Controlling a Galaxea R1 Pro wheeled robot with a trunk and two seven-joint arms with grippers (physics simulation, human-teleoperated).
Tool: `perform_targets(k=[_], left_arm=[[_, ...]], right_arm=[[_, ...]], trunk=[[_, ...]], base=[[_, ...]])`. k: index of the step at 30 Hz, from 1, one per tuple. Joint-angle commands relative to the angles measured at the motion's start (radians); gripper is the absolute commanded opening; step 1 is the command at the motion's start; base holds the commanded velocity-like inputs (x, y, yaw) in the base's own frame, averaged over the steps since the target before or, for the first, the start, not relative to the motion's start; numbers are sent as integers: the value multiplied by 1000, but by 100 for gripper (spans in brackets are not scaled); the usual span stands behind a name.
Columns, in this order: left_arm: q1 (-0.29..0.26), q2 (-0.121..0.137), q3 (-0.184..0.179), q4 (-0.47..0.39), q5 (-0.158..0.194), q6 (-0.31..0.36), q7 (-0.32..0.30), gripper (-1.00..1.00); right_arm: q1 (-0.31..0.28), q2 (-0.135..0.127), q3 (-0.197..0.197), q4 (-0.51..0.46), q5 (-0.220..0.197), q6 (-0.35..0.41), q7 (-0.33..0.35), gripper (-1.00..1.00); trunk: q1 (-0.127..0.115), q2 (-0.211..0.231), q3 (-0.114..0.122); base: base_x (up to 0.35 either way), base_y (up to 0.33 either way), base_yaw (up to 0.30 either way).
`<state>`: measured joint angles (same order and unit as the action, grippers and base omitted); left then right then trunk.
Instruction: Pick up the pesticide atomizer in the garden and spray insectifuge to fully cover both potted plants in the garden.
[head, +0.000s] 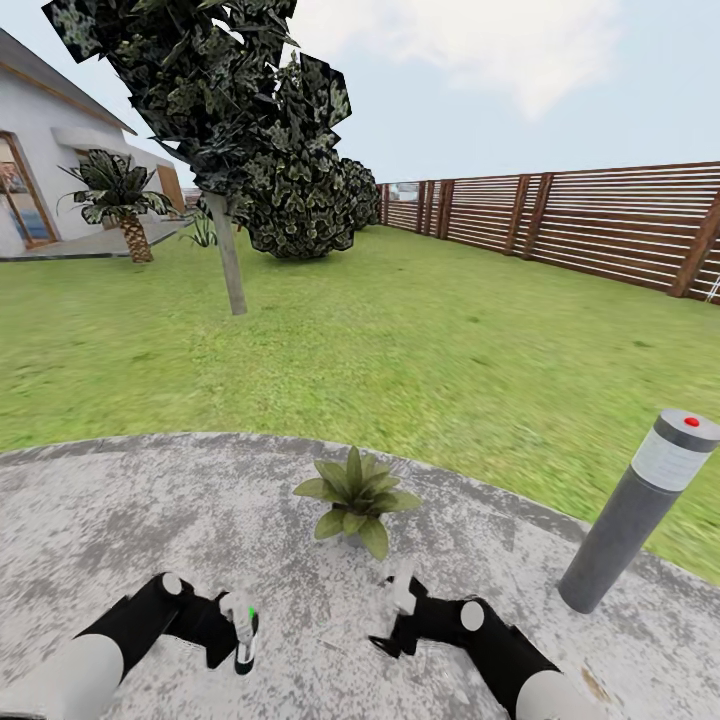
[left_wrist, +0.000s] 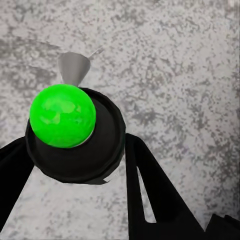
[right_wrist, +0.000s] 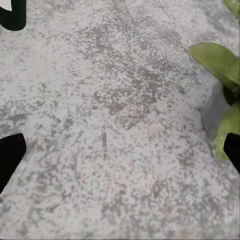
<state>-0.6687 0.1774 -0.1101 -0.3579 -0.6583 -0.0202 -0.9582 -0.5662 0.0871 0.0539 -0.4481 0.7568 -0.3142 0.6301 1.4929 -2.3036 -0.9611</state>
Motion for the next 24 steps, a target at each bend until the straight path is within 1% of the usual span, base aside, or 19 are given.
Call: perform_targets(k=[1, 2, 3, 4, 5, 7, 8, 9, 10, 12, 14, 15, 16, 17, 18, 19, 21, 23, 24], left_arm=[[0, -2, 57, 3, 0, -2, 29, -100], [0, -4, 95, 6, 2, -1, 49, -100], [0, -6, 151, 9, 4, 1, 80, -100], [0, -8, 187, 10, 5, 5, 105, -100], [0, -9, 201, 10, 6, 11, 115, -100], [0, -10, 220, 11, 9, 66, 126, -100], [0, -10, 223, 11, 10, 93, 127, -100], [0, -11, 226, 11, 9, 137, 128, -100], [0, -11, 229, 8, 9, 183, 127, -100], [-5, -15, 230, 0, 8, 268, 126, -100], [-12, -32, 227, -4, 7, 377, 122, -100], [-14, -44, 224, -6, 7, 419, 119, -100], [-23, -53, 221, -20, 5, 469, 112, -100], [-28, -55, 220, -31, 4, 496, 106, -100], [-34, -58, 219, -49, 3, 544, 93, -100], [-40, -59, 217, -71, 0, 599, 72, -100], [-47, -59, 213, -117, -4, 676, 31, -100], [-54, -59, 182, -168, -13, 724, -5, -100], [-59, -59, 143, -194, -21, 755, -21, -100]], right_arm=[[1, -8, -57, 47, 8, -6, -74, 100], [1, -13, -94, 85, 7, -6, -125, 100], [1, -24, -142, 146, 6, -6, -211, 100], [2, -35, -171, 195, 5, -7, -296, 100], [2, -40, -182, 223, 5, -7, -356, 100], [3, -45, -197, 296, 3, -9, -549, 100], [4, -46, -199, 315, 2, -10, -609, 100], [11, -47, -201, 338, -2, -12, -678, 100], [23, -47, -203, 354, -21, -17, -717, 100], [43, -48, -204, 366, -106, -21, -744, 100], [56, -60, -205, 370, -266, -23, -752, 100], [60, -72, -204, 372, -330, -23, -751, 100], [66, -84, -203, 375, -375, -24, -751, 100], [70, -88, -203, 376, -387, -24, -751, 100], [74, -90, -203, 377, -397, -25, -751, 100], [76, -91, -203, 377, -402, -25, -751, 100], [79, -91, -202, 377, -406, -25, -752, 100], [81, -90, -201, 377, -408, -24, -754, 100], [82, -89, -201, 378, -409, -24, -754, 100]], trunk=[[0, 0, -1], [0, 0, -1], [0, 0, -1], [0, 0, -1], [0, 0, -1], [0, 0, -1], [0, 0, -1], [0, 0, -1], [0, 0, -1], [0, 0, -1], [0, 0, -1], [0, 0, -1], [0, 0, -1], [0, 0, -1], [0, 0, -1], [0, 0, -1], [0, 0, -1], [0, 0, -1], [0, 0, -1]], base=[[0, 0, 0], [0, 0, 0], [0, 0, 0], [0, 0, 0], [0, 0, 0], [0, 0, 0], [0, 0, 0], [0, 0, 0], [0, 0, 0], [0, 0, 0], [0, 0, 0], [0, 0, 0], [0, 0, 0], [0, 0, 0], [0, 0, 0], [0, 0, 0], [0, 0, 0], [0, 0, 0], [0, 0, 0]])
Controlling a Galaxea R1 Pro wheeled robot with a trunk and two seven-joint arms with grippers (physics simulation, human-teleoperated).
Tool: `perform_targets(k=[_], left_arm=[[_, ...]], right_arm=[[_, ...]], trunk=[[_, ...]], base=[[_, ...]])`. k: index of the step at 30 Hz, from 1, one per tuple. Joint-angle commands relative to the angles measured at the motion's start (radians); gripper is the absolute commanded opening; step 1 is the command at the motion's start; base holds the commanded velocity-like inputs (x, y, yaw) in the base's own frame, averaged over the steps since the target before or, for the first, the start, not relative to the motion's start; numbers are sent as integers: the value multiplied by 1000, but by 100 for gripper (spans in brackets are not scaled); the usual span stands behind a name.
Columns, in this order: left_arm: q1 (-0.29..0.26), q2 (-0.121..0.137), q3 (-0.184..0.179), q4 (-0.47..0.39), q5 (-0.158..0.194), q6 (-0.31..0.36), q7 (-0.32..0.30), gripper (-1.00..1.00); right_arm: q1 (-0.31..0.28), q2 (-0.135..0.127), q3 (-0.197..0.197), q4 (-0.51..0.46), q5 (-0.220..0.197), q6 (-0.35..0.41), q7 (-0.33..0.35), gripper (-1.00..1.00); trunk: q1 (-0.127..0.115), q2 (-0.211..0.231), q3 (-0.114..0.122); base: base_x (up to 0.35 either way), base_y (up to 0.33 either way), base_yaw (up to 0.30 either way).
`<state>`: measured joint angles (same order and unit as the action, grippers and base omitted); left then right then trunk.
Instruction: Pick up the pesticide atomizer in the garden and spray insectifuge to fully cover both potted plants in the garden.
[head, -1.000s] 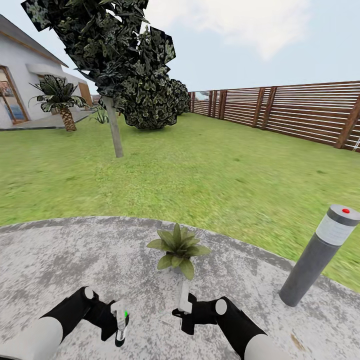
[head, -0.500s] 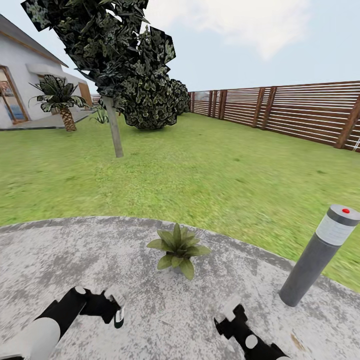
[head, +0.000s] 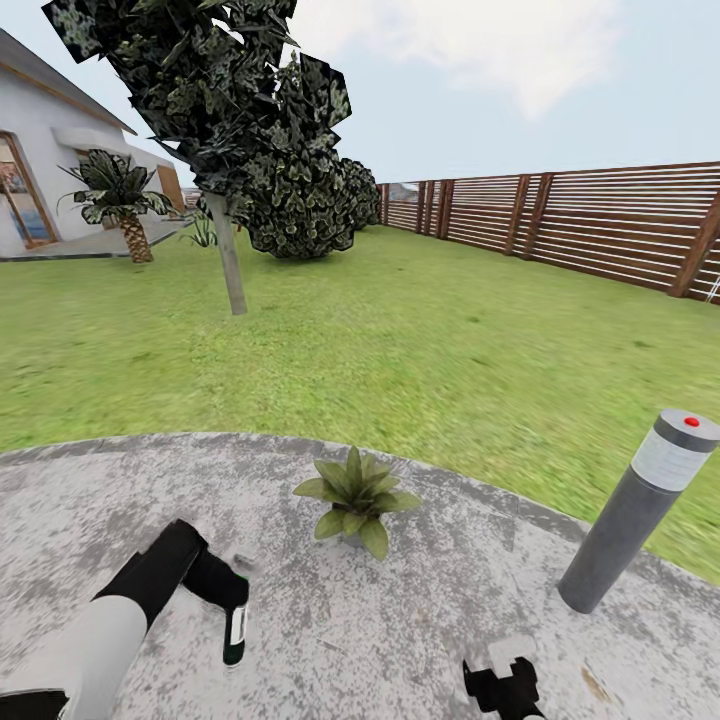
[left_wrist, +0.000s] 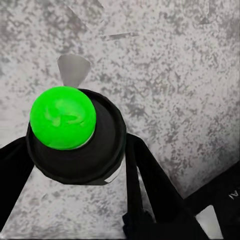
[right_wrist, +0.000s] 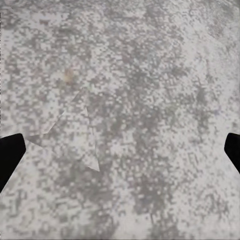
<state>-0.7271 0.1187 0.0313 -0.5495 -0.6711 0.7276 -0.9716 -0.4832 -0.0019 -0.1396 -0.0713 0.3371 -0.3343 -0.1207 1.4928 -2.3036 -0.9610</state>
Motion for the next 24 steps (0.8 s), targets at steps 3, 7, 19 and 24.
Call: perform_targets(k=[3, 7, 19, 24], left_arm=[[-5, 2, -115, -66, -15, 161, -40, -100], [-7, -2, -180, -134, -13, 251, -53, -100], [-8, 1, -263, -144, -42, 266, -180, -100], [-8, -1, -284, -144, -46, 267, -213, -100]], right_arm=[[8, 2, -8, 3, 10, -3, -5, 100], [24, 5, -8, 3, 8, -4, -4, 100], [26, 5, -8, 4, 11, -3, -2, 100], [28, 5, -8, 4, 11, -3, -2, 100]], trunk=[[0, 0, -1], [0, 0, -1], [0, 0, -1], [0, 0, -1]], base=[[6, 0, 0], [219, 0, 0], [253, 0, -96], [8, 0, -263]])
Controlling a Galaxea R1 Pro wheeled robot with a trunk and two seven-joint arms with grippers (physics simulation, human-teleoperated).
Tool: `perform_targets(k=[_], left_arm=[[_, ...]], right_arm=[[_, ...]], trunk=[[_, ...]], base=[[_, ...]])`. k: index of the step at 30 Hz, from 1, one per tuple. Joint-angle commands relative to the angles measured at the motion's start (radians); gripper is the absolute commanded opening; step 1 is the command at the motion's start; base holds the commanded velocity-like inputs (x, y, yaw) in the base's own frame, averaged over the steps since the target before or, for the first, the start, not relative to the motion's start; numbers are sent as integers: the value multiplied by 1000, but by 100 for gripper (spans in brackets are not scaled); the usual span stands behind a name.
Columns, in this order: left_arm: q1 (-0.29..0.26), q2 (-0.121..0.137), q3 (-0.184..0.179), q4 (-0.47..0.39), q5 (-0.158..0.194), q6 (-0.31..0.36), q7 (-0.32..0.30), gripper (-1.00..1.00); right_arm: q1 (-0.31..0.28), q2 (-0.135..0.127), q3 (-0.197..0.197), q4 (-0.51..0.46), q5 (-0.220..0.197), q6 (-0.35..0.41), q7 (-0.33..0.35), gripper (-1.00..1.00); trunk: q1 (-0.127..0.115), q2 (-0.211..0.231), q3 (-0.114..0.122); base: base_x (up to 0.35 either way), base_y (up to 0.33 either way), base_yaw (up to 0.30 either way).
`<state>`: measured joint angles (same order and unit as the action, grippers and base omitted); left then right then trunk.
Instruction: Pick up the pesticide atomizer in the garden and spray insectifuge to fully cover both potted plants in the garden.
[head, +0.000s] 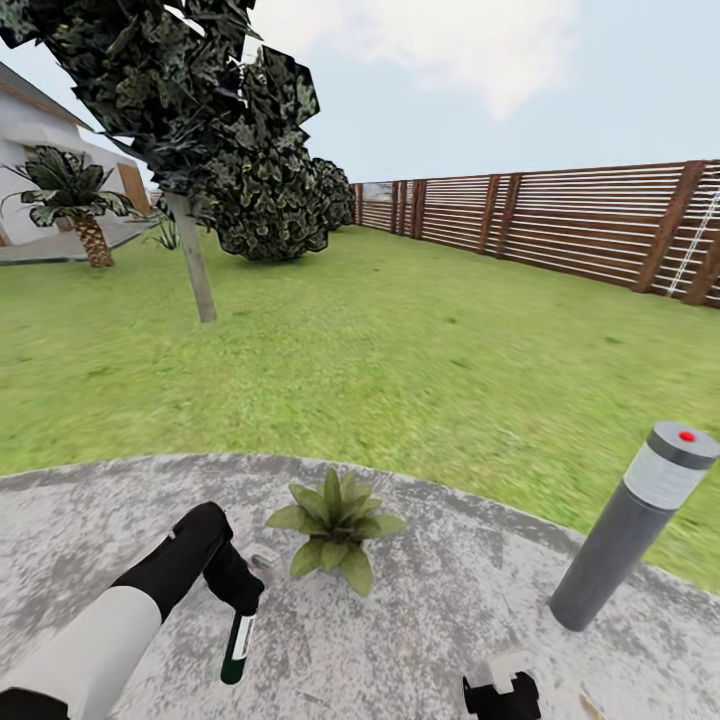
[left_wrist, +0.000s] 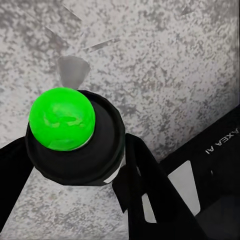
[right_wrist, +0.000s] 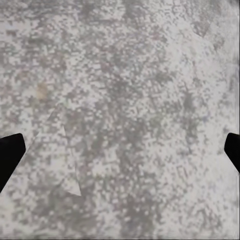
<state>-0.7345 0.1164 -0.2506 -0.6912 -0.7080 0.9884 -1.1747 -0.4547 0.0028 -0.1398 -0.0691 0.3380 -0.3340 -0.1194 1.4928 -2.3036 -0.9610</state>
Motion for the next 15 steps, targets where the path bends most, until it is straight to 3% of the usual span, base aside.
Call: perform_targets(k=[1, 6, 15], left_arm=[[0, 3, -4, -1, -9, 6, -11, -100], [-2, 10, -6, -2, -11, 7, -12, -100], [-28, 2, -33, 8, -54, 8, -13, -100]], right_arm=[[0, 0, -7, 2, 10, -3, -3, 100], [7, 1, -7, 2, 10, -3, -3, 100], [11, 2, -7, 2, 10, -3, -3, 100]], trunk=[[0, 0, -1], [0, 0, -1], [0, 0, -1]], base=[[1, 0, -265], [5, 0, -203], [182, 0, -13]])
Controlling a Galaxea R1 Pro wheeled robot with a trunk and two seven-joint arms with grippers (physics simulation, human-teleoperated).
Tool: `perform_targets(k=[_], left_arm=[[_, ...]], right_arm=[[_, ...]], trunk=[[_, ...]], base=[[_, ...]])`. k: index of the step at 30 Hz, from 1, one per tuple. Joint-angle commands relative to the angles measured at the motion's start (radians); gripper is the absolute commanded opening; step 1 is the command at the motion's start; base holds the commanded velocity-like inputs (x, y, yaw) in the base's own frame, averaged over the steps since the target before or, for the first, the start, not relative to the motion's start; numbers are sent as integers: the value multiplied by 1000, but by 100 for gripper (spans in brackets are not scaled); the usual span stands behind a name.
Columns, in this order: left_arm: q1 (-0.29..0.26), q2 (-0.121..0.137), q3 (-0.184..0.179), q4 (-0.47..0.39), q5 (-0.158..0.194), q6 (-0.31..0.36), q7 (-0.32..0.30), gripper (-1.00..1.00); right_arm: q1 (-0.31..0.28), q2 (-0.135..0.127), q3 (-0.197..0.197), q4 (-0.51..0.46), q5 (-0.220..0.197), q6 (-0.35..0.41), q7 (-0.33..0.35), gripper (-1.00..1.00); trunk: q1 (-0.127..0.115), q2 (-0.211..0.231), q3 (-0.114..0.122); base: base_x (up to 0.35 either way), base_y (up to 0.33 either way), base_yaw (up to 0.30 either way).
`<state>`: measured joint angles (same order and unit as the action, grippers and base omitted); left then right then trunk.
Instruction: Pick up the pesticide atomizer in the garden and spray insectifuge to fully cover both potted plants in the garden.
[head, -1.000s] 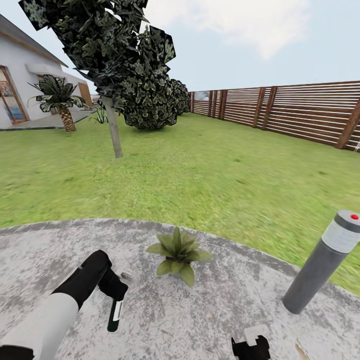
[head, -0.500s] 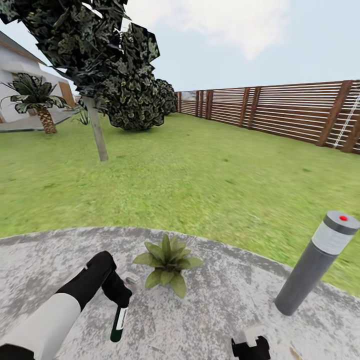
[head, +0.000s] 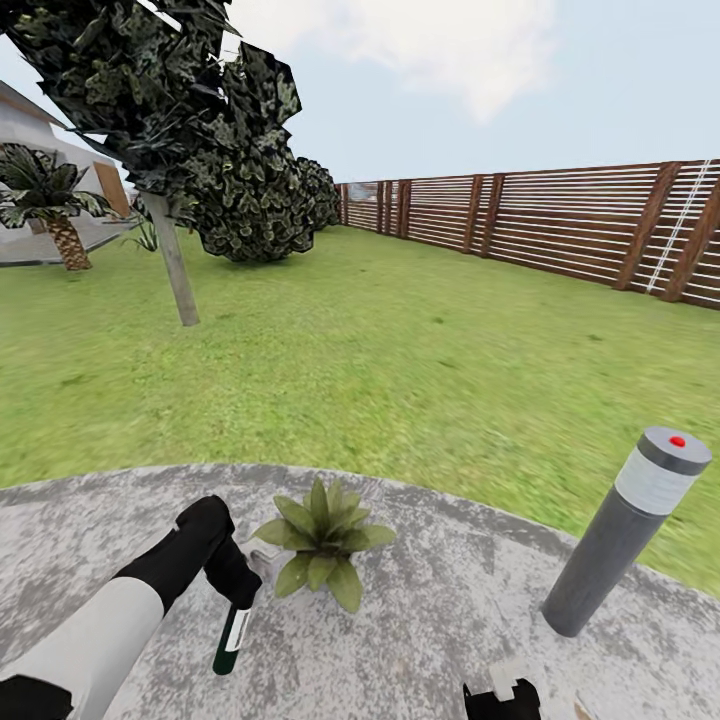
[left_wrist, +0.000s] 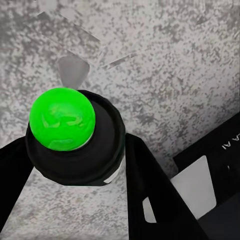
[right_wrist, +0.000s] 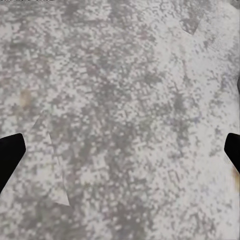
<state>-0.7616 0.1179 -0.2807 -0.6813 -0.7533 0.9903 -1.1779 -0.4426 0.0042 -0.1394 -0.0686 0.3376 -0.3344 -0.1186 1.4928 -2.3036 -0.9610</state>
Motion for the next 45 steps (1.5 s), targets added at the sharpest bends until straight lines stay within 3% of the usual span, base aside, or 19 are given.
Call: perform_targets(k=[1, 11, 17, 19, 23, 26, 36, 45], left_arm=[[0, 0, -3, -1, -10, 6, -10, -100], [20, 11, -5, 12, -12, -5, -8, -100], [11, 5, -4, 48, -17, -10, -11, -100], [5, -4, -2, 42, -15, -8, -12, -100], [2, -65, -4, 38, -21, -6, -11, -100], [6, -88, -4, 43, -50, -4, -11, -100], [29, -51, 4, 70, -59, -5, -1, -100], [16, -53, 9, 69, -60, 12, 1, -100]], right_arm=[[-1, 0, -8, 1, 11, -3, -4, 100], [-1, 0, -8, 1, 11, -3, -4, 100], [-1, -1, -8, 1, 11, -3, -4, 100], [0, 0, -8, 1, 11, -3, -4, 100], [1, 0, -8, 1, 11, -3, -4, 100], [1, 0, -8, 1, 11, -3, -4, 100], [1, 0, -8, 1, 11, -3, -4, 100], [1, -1, -8, 1, 11, -5, -5, 100]], trunk=[[0, 0, -1], [0, 0, -1], [0, 0, -1], [0, 0, -1], [0, 0, -1], [0, 0, -1], [0, 0, -1], [0, 0, -2]], base=[[23, 0, 0], [3, 0, 0], [0, 0, 0], [0, 0, 0], [0, 0, 0], [0, 0, 0], [0, 0, 0], [0, 0, 65]])
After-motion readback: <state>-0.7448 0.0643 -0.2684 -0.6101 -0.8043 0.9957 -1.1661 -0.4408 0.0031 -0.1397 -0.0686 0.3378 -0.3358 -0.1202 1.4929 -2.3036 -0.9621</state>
